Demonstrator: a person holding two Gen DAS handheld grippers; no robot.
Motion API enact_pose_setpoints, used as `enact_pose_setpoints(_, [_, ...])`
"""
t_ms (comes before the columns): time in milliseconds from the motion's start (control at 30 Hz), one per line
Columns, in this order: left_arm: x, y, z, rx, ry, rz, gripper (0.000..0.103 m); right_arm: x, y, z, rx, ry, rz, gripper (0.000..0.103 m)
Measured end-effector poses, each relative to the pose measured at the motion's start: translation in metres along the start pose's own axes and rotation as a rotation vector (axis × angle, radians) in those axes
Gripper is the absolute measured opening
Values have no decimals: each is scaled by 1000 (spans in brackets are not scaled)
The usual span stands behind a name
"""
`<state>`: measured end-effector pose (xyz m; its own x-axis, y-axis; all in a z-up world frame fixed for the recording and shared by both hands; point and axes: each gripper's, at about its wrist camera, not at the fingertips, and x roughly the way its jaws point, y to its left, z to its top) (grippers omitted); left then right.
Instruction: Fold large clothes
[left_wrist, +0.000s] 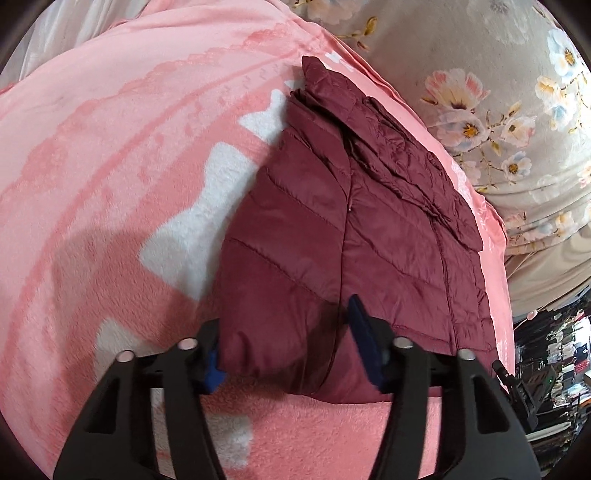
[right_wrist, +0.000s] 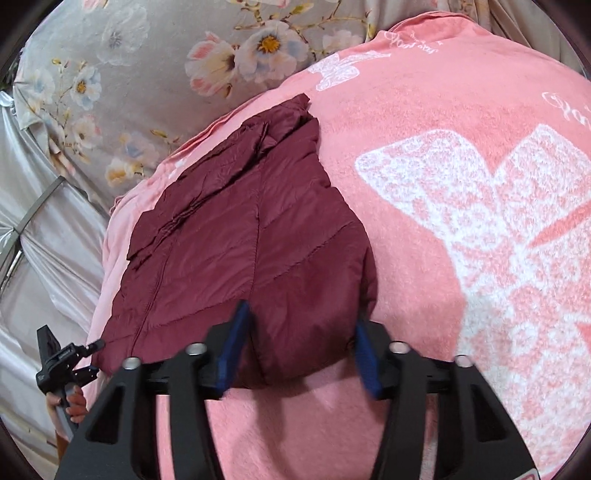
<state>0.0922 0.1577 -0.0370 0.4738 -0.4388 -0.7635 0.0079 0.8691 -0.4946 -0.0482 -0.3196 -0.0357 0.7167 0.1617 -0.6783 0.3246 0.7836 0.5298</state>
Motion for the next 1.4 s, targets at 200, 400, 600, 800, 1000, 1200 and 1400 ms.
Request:
enact_pose_setpoints(200, [-8, -5, -3, -13, -21, 6, 17, -12, -6, 4, 42, -40, 26, 6])
enact_pose_setpoints(400, [-36, -7, -7, -15, -66, -37, 9, -51, 11, -1, -30, -123, 39, 3])
enact_pose_setpoints(600, [-96, -17, -32, 38, -131, -85, 7, -123, 24, -24, -75, -237, 62, 3])
enact_pose_setpoints(800, [-167, -20, -61, 55, -232, -149, 6, -204, 36, -50, -111, -405, 127, 3])
enact_pose_setpoints(1000, [-237, -46, -73, 118, -367, -196, 5, -265, 64, -50, -161, -567, 186, 3])
enact_pose_setpoints(1200, [-255, -97, -34, 256, -471, -189, 5, -253, 74, 12, -125, -614, 228, 3])
enact_pose_setpoints(1400, [-170, -128, 57, 338, -456, -25, 5, -155, 64, 90, -60, -511, 167, 3])
